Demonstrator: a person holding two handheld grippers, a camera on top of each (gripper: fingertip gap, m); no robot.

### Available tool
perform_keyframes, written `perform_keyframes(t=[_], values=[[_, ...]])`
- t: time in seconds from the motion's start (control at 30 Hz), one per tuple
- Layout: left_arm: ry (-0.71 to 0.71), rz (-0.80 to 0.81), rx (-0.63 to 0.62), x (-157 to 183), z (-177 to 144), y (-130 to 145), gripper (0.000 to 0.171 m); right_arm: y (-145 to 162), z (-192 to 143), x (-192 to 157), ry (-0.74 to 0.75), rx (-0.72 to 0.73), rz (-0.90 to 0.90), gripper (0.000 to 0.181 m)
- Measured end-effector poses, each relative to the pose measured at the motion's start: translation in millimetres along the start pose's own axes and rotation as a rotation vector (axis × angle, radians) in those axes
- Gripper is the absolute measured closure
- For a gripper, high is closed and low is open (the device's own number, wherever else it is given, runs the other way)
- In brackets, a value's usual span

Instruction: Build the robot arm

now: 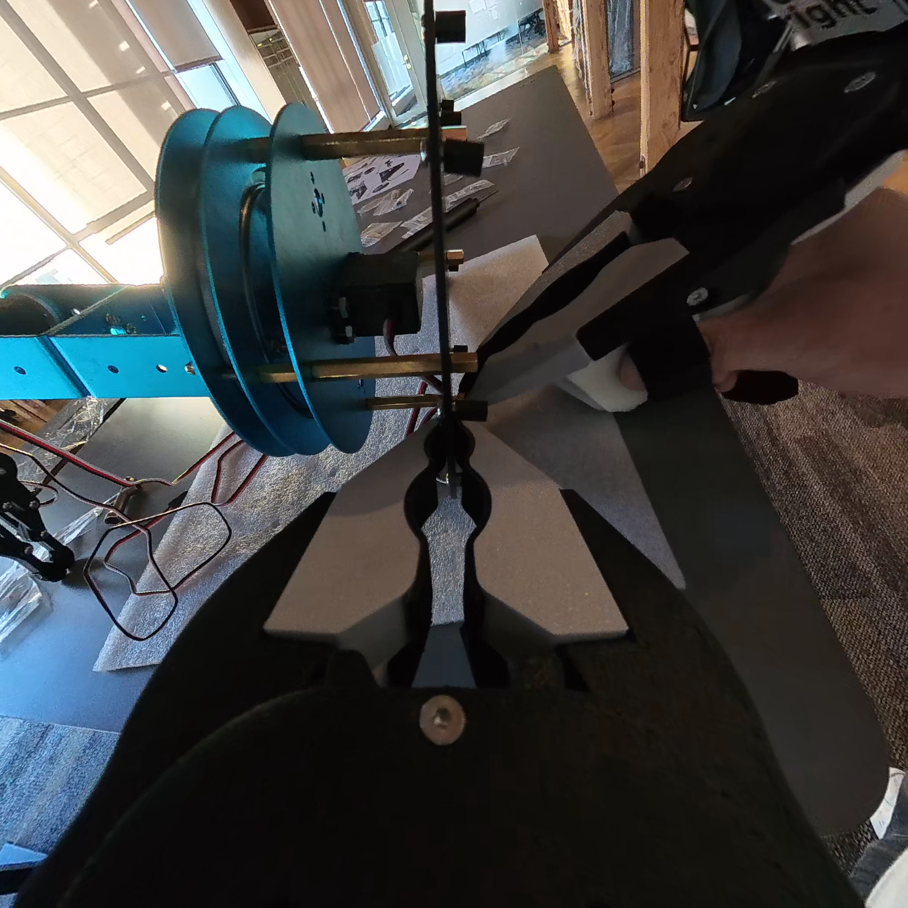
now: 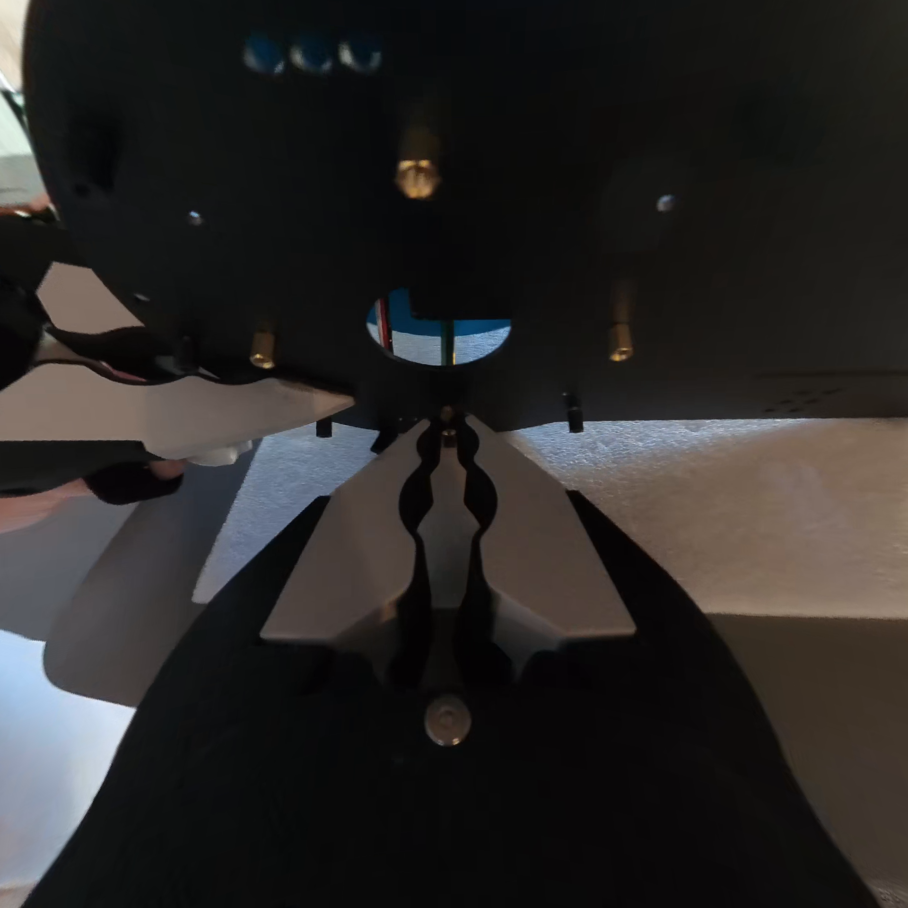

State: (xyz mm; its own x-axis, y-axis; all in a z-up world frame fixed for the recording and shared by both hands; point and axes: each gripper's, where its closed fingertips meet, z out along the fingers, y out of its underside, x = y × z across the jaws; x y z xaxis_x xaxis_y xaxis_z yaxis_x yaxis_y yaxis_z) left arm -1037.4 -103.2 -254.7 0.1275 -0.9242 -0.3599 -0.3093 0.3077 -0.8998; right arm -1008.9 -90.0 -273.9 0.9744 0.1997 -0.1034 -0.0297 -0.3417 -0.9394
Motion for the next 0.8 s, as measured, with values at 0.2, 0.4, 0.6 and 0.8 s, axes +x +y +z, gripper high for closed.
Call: perform_keyframes(t=[0.2, 0.4, 0.6, 0.8], values=[[-0.001, 0.002, -0.001, 0.0, 0.0, 0.0, 0.171, -0.8, -0.4, -0.1, -0.073, -0.003, 0.104, 0.176], [-0.004, 0.002, -0.002, -0.1, 0.1, 0.0, 0.171, -1.3, -0.4, 0.1, -0.001, 0.007, 0.001, 0.176], [-0.004, 0.002, -0.001, -0.2, 0.1, 0.1, 0.171, -0.8, 0.3, 0.7, 0.090, -0.004, -0.133, 0.176], [-0.002, 0.001, 0.000, -0.1, 0.1, 0.1, 0.171, -1.6, 0.5, 0.8, 0.168, -0.044, -0.298, 0.176]])
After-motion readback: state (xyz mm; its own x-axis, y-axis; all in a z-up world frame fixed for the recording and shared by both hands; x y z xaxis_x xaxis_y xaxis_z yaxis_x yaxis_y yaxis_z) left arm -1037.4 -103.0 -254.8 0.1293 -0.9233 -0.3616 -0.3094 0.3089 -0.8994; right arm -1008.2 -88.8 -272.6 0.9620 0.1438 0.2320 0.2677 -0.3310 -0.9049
